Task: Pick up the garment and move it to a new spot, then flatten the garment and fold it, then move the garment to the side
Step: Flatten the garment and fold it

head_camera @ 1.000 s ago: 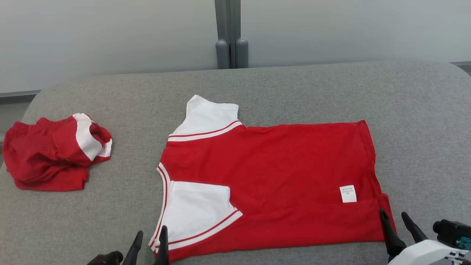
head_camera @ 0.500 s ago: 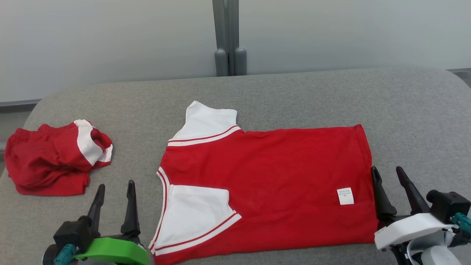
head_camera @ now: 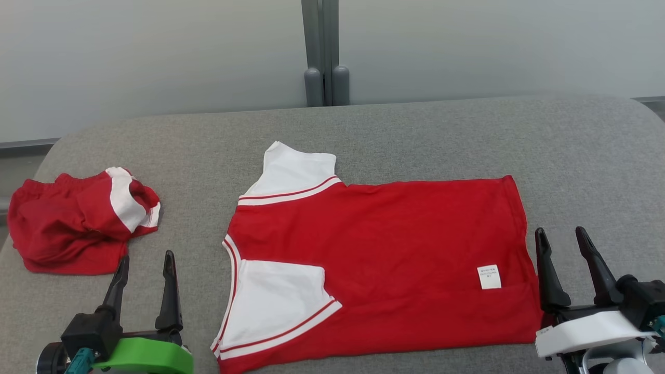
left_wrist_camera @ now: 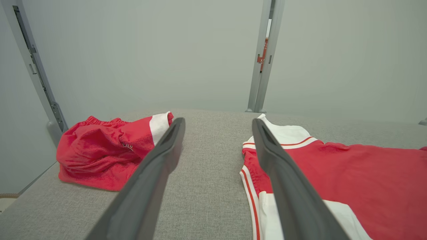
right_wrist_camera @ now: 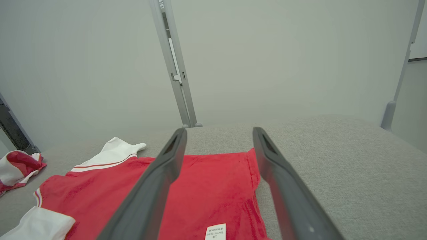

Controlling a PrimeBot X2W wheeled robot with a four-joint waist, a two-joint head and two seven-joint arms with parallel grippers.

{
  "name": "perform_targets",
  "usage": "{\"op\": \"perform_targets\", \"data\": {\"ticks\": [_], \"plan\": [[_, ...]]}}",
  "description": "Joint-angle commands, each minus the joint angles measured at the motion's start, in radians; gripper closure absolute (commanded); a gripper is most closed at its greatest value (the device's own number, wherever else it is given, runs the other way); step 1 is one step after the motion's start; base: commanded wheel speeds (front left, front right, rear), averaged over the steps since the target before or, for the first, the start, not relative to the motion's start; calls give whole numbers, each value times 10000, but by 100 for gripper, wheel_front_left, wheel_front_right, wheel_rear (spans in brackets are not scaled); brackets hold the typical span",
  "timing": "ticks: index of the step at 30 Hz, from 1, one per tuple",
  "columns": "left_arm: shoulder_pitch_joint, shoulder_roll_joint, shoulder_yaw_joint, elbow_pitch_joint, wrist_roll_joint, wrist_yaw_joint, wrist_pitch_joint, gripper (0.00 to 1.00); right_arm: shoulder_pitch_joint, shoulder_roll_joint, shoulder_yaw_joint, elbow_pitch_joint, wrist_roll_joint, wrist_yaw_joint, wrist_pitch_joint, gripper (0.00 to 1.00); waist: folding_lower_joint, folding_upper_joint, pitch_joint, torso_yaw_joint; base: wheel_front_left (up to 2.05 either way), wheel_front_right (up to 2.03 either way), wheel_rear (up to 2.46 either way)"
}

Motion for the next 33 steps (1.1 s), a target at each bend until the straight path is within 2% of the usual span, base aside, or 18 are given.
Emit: {"op": "perform_targets", "data": {"ticks": [1, 18, 25, 33], "plan": [[116, -15, 73, 12, -22, -20, -4, 0, 173, 7, -49, -81, -73, -14, -26, 0, 0, 0, 3, 9, 0, 0, 0], [67, -68, 179, 438, 105, -122, -4, 0, 108, -113, 130, 283, -140, -14, -27, 0, 0, 0, 34, -5, 0, 0, 0], [-1207, 455, -301, 952, 227, -134, -4, 0, -1005, -562, 528, 812, -125, -14, -28, 0, 0, 0, 228, -172, 0, 0, 0], [-4035, 1529, -1801, 1838, -346, -143, 272, 0, -3195, -1432, 1043, 2017, -15, -14, 188, 0, 0, 0, 1303, -389, 0, 0, 0]]}}
